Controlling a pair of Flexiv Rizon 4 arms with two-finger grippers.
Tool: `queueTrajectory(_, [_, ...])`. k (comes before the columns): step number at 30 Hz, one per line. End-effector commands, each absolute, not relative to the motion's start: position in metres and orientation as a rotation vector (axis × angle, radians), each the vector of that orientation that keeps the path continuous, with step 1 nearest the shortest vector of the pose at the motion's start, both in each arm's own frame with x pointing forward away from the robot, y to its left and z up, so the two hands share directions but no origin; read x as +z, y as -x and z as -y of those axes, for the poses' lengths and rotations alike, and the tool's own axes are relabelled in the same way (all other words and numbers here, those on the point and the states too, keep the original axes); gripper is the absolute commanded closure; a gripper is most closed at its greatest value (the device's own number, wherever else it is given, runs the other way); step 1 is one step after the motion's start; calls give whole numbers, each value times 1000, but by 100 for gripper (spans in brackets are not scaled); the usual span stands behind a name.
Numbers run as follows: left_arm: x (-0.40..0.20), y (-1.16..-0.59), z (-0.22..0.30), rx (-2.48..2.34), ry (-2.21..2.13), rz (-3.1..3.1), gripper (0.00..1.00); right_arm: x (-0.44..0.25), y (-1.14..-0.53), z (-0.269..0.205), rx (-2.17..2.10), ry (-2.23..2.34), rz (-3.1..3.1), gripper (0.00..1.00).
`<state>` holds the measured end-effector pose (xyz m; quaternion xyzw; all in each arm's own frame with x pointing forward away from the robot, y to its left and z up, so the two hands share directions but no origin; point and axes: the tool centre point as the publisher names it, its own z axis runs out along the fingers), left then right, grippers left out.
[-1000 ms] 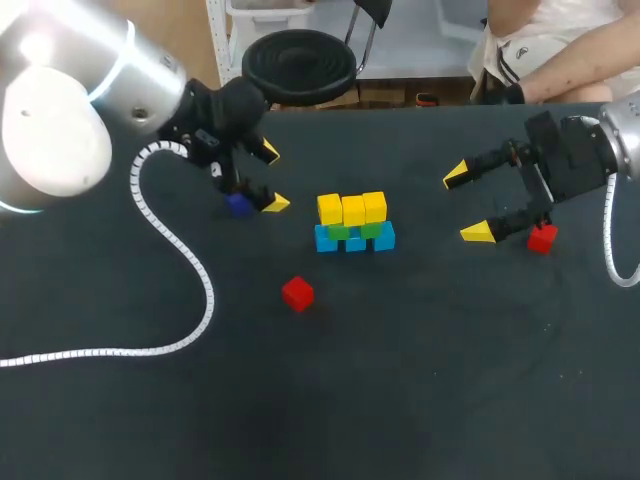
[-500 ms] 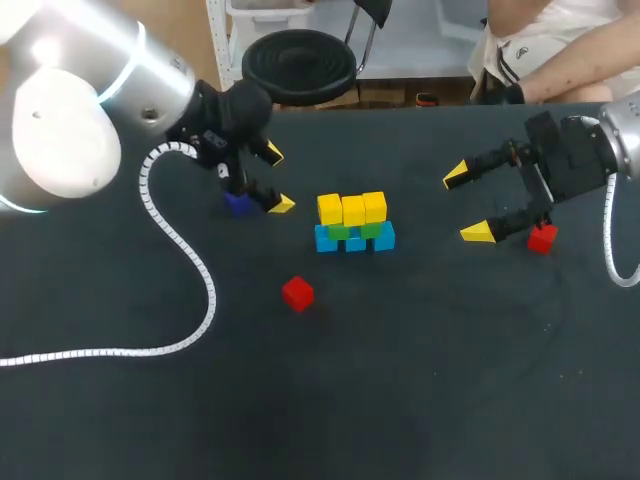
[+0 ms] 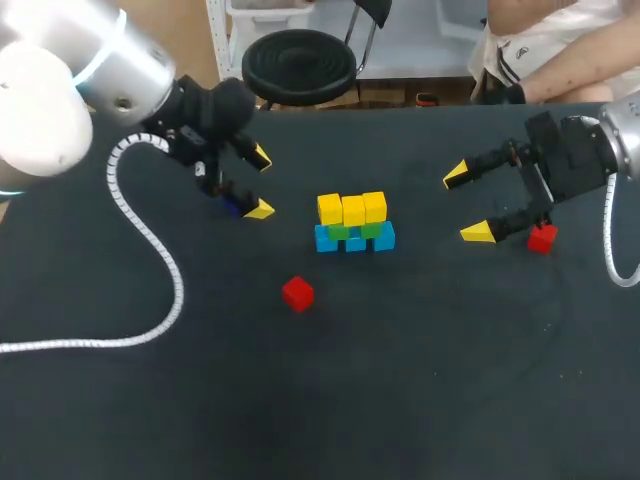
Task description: Place the blue cubes, place green cubes on the blue cubes, place the yellow cubes on the green cubes, then place the red cubes on the yellow cubes, and place purple cube on the red cubes.
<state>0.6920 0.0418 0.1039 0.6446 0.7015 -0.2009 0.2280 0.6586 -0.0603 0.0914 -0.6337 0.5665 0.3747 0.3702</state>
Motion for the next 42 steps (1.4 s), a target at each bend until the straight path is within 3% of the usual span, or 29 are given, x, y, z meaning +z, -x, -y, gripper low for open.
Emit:
queueTrajectory(1, [112,-679,-48,-526,-1768,-1933,0,91,-659,60,960,1625,-1452,0])
queueTrajectory(21, [117,-674,-49,-415,-1738,-1985,0,115,-656,45,837,1769,-1520,0])
queueTrajectory(42, [117,-674,-49,-415,-1738,-1985,0,133,-558,151,635,1528,-1797,0])
